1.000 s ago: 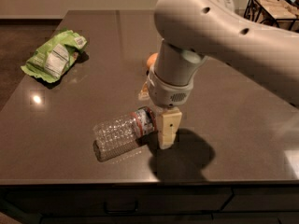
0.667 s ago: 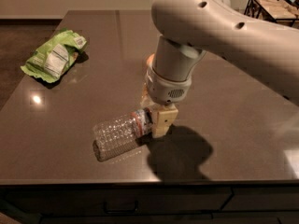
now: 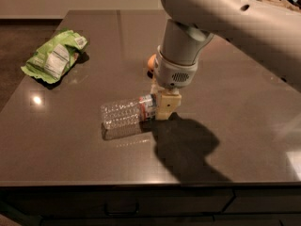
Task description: Move water bottle near orange
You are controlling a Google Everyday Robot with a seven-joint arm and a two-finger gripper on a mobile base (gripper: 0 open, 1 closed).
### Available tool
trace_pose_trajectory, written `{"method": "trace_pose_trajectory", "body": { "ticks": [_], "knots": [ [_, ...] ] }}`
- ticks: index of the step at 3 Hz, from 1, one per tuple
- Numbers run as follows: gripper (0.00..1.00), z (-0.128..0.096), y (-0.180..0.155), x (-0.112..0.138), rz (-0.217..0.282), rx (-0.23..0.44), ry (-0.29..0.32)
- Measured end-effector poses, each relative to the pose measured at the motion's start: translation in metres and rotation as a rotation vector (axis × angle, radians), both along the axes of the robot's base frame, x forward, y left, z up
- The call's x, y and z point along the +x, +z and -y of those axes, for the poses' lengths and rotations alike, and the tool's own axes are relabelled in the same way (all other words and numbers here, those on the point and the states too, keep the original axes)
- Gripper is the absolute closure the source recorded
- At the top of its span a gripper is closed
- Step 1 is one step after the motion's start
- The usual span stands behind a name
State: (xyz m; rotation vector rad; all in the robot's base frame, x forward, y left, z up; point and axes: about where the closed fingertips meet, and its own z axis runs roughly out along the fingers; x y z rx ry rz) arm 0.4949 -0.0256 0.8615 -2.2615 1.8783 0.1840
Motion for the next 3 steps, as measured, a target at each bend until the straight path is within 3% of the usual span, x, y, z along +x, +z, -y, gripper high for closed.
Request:
{"method": "trace_pose_trajectory", "body": {
  "ticks": [1,3],
  "knots": [
    [1.0,0.021,0.007,0.036,0.019,-0.005,-0.143],
    [1.0,0.065,0.01,0.097,0.054,0.019,-0.381]
  ]
}}
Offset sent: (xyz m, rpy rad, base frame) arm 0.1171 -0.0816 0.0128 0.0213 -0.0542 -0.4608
